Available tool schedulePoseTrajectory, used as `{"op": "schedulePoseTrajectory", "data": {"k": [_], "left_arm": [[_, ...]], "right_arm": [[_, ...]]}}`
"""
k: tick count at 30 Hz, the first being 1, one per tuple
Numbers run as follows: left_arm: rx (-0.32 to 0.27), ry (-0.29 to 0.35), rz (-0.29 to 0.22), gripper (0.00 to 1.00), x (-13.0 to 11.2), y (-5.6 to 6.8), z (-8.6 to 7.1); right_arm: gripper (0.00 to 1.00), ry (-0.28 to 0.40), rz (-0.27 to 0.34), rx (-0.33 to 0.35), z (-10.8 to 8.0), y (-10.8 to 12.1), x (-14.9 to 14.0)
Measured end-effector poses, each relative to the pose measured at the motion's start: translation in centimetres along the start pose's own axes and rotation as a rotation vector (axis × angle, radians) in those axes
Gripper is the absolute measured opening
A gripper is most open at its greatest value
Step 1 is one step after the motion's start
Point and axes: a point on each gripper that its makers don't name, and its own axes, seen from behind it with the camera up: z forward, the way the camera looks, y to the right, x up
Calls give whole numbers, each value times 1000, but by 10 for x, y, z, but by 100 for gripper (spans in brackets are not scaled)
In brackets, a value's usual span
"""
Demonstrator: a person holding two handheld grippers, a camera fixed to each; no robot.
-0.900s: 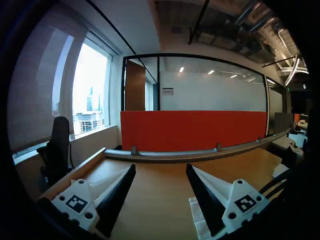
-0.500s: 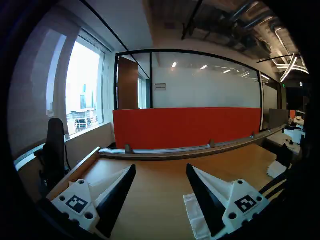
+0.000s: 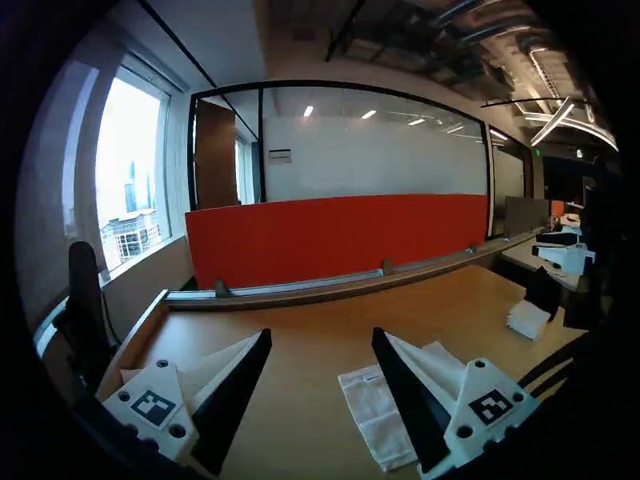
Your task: Fold towel
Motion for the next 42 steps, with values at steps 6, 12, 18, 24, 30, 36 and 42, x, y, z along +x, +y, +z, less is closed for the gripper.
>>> {"op": "schedulePoseTrajectory", "data": {"k": [6, 12, 18, 24, 30, 36, 42], "left_arm": [[-72, -36, 20, 93, -6, 15, 3], [-115, -76, 37, 93, -19, 25, 4], [-139, -108, 39, 93, -39, 32, 4], [-166, -142, 57, 93, -60, 41, 3], [-192, -180, 70, 93, -86, 51, 3], [-208, -220, 80, 93, -113, 59, 3], [-227, -265, 87, 93, -142, 67, 4]], "right_arm": [[99, -74, -38, 91, 1, -19, -12], [99, -139, -76, 147, 1, -30, -27], [100, -175, -100, 186, 1, -38, -41], [100, -210, -116, 213, -1, -44, -58], [100, -247, -123, 235, -2, -51, -79], [100, -288, -132, 254, -2, -56, -106], [100, -328, -138, 265, -2, -61, -134]]}}
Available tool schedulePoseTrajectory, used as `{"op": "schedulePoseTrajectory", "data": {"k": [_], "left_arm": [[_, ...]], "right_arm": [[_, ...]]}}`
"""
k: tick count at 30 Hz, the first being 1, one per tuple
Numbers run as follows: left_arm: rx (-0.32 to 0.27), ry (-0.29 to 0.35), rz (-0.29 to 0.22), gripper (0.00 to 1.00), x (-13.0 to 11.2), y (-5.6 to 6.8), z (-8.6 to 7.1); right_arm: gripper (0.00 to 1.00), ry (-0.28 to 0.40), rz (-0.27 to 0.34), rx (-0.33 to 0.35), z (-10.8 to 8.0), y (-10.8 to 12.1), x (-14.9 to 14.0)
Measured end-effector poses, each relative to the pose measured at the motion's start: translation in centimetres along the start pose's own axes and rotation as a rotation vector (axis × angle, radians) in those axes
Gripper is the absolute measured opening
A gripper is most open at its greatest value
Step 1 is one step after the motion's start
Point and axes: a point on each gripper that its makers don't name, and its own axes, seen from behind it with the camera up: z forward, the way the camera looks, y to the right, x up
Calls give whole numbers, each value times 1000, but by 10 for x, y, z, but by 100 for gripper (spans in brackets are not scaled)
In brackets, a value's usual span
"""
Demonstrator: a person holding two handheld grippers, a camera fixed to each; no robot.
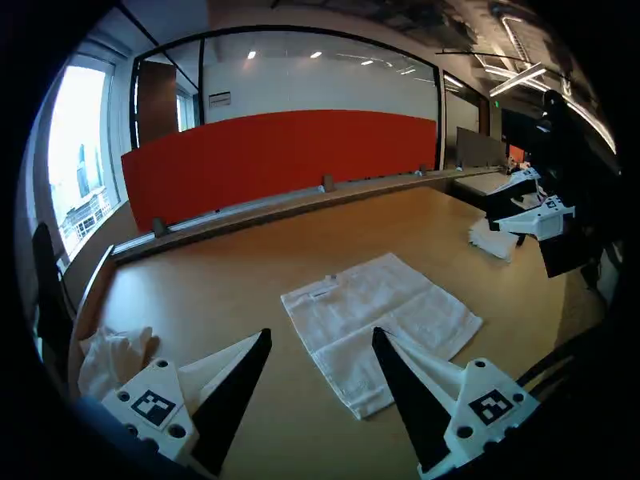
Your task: Fold towel
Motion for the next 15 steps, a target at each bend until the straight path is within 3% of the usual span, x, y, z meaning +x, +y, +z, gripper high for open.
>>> {"op": "schedulePoseTrajectory", "data": {"k": [15], "left_arm": [[-27, -114, 5, 93, -63, 14, 25]], "right_arm": [[100, -98, -1, 49, 29, -23, -63]]}}
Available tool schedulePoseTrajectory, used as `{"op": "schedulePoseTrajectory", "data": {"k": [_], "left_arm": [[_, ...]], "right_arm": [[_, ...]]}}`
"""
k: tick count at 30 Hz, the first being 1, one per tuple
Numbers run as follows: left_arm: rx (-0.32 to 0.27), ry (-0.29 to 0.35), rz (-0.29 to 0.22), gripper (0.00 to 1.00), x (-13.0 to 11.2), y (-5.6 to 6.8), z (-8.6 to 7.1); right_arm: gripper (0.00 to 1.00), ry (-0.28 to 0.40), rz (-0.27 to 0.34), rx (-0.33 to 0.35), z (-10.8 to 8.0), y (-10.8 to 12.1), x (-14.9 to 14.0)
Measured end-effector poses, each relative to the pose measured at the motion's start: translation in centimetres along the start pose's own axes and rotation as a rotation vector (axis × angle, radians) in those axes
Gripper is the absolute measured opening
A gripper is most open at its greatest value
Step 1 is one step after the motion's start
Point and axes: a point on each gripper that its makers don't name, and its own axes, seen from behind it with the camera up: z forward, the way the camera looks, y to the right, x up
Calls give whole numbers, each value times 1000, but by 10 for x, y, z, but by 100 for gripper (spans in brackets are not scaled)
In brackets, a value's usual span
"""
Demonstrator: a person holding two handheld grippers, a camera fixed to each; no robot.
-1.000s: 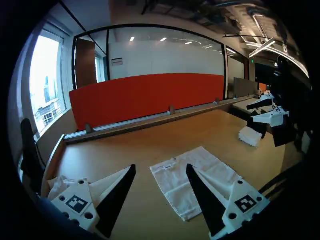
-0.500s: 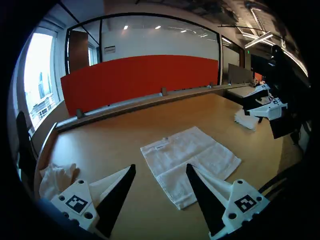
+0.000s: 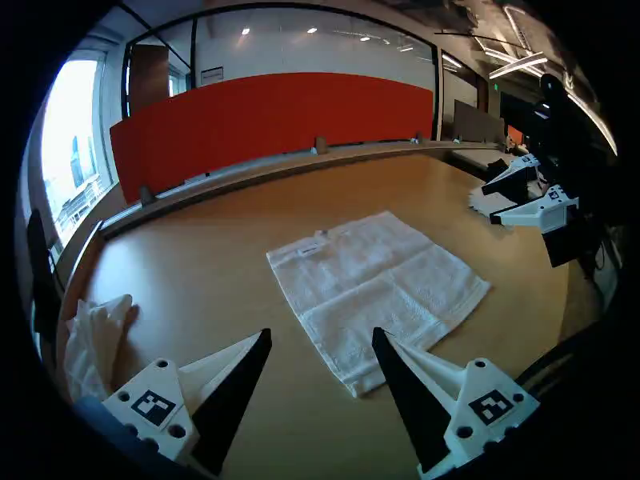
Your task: Fold towel
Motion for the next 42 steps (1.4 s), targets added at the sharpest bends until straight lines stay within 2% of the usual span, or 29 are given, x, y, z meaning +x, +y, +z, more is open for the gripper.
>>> {"op": "schedulePoseTrajectory", "data": {"k": [11, 23, 42], "left_arm": [[-41, -80, 10, 93, -34, 14, 19], [-81, -147, 30, 93, -63, 28, 32], [-116, -243, 41, 93, -89, 37, 42]], "right_arm": [[100, -78, -18, 35, 20, -12, -41], [100, -158, -35, 74, 27, -23, -80], [100, -259, -36, 126, 31, -31, -123]]}}
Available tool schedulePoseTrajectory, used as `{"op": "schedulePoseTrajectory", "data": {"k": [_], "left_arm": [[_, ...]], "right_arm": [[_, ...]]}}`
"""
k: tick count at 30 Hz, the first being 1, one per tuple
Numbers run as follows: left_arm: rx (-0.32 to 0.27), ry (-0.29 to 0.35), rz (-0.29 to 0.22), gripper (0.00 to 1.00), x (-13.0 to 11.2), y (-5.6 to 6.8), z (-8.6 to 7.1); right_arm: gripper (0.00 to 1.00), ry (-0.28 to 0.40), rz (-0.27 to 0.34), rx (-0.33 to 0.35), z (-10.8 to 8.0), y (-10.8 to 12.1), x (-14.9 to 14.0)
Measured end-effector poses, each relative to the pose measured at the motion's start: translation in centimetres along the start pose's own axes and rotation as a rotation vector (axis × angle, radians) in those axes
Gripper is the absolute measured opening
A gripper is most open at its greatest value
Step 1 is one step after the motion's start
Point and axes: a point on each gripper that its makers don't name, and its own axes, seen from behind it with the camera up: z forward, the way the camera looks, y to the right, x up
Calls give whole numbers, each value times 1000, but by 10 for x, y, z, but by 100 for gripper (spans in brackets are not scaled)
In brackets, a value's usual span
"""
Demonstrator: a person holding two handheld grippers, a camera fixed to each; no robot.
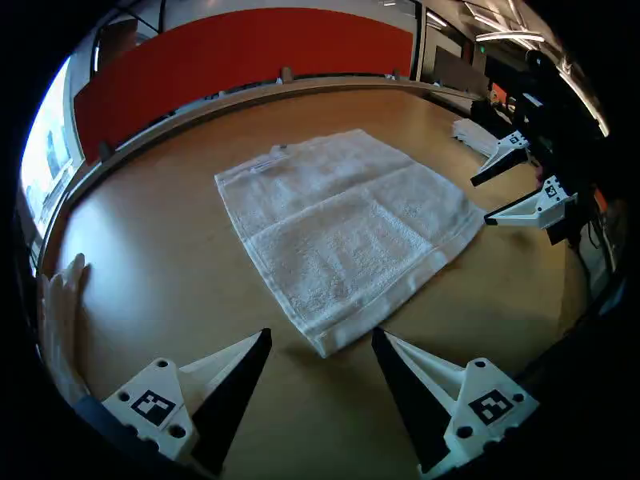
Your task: Fold towel
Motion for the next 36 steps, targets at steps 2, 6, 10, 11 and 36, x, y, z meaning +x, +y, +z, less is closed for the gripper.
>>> {"op": "schedulePoseTrajectory", "data": {"k": [2, 6, 10, 11, 36], "left_arm": [[-3, -9, 3, 93, -2, 0, 1], [-1, -28, 7, 93, -5, 0, 4], [0, -34, 15, 92, -6, -1, 5], [0, -36, 17, 91, -6, -1, 5], [-7, -64, 30, 54, -6, 5, 5]], "right_arm": [[100, -6, 0, 4, 1, 0, -2], [99, -20, 1, 12, 1, -1, -6], [97, -30, 5, 24, 2, -2, -8], [96, -31, 6, 26, 2, -2, -9], [45, -40, -26, 88, 3, -11, -12]]}}
